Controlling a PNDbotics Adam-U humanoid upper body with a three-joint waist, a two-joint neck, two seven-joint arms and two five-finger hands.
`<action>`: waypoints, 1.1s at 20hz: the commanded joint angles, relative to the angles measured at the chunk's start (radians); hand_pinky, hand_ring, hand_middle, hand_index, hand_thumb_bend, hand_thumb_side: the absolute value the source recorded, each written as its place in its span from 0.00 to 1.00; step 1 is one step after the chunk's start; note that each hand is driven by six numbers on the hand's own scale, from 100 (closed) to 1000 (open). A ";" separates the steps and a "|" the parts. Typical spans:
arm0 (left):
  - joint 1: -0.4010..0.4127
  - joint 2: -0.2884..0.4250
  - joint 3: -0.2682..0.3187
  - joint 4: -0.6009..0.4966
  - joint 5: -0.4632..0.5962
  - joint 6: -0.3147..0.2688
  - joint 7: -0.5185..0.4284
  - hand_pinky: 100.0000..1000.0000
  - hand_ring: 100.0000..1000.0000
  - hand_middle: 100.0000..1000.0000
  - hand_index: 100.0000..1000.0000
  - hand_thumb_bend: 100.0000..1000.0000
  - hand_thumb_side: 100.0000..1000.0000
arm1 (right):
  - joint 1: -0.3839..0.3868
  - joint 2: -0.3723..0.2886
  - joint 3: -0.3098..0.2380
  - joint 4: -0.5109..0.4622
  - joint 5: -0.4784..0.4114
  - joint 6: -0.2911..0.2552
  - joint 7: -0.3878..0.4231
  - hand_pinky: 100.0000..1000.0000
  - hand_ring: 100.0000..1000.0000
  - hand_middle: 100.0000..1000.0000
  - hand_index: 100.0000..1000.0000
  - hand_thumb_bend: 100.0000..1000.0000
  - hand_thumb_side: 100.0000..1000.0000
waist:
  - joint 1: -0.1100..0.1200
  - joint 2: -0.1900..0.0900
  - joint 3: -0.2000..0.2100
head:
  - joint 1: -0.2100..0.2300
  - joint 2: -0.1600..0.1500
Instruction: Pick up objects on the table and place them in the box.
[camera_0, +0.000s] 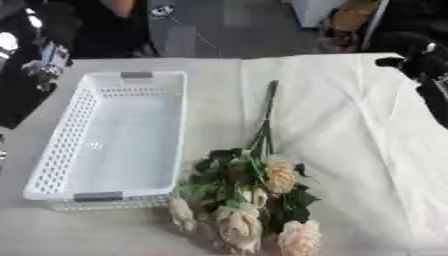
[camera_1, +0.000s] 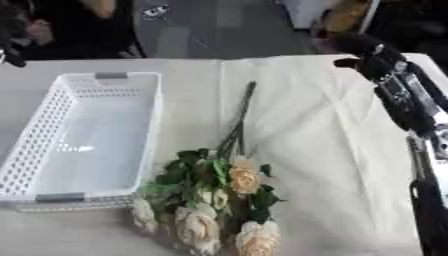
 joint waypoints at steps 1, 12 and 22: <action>-0.017 0.013 0.007 -0.019 0.001 -0.003 -0.003 0.51 0.71 0.84 0.76 0.00 0.79 | -0.014 -0.018 -0.004 -0.020 -0.002 -0.002 -0.001 0.84 0.93 0.89 0.93 0.00 0.86 | 0.002 -0.008 0.001 | -0.010 -0.001; -0.013 0.024 0.012 -0.019 -0.003 0.003 -0.003 0.51 0.71 0.84 0.76 0.00 0.78 | -0.103 -0.321 -0.008 -0.003 0.029 -0.115 -0.010 0.89 0.97 0.92 1.00 0.00 0.37 | -0.010 -0.021 0.049 | 0.043 -0.001; -0.004 0.044 0.008 -0.019 -0.008 0.004 -0.010 0.51 0.71 0.84 0.76 0.00 0.78 | -0.358 -0.717 0.220 0.211 0.333 -0.472 -0.080 0.94 1.00 0.97 0.96 0.39 0.25 | -0.033 -0.036 0.066 | 0.063 -0.001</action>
